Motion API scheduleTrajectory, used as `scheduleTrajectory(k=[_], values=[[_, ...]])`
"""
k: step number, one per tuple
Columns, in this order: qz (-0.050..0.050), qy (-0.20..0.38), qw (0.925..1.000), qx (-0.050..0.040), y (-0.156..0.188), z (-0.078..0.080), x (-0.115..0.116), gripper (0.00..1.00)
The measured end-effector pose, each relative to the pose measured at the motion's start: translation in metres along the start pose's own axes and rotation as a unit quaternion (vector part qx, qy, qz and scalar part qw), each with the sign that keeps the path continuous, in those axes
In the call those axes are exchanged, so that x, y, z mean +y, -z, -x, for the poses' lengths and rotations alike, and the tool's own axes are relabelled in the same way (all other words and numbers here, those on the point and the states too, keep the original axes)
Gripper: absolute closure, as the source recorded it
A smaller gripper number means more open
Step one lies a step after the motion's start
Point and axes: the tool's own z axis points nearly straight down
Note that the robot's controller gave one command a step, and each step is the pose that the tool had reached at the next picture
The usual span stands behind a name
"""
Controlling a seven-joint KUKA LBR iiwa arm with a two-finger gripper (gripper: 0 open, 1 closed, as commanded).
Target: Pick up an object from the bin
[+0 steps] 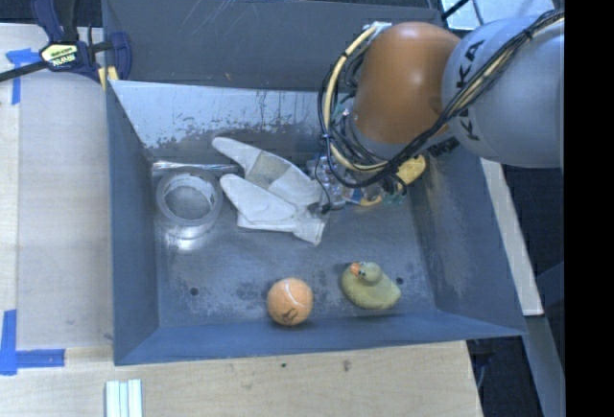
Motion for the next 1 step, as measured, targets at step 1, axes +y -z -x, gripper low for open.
scheduleTrajectory(k=[1], values=[[0.0, 0.0, 1.0, -0.0013, 0.0535, -0.0073, 0.006, 1.0]])
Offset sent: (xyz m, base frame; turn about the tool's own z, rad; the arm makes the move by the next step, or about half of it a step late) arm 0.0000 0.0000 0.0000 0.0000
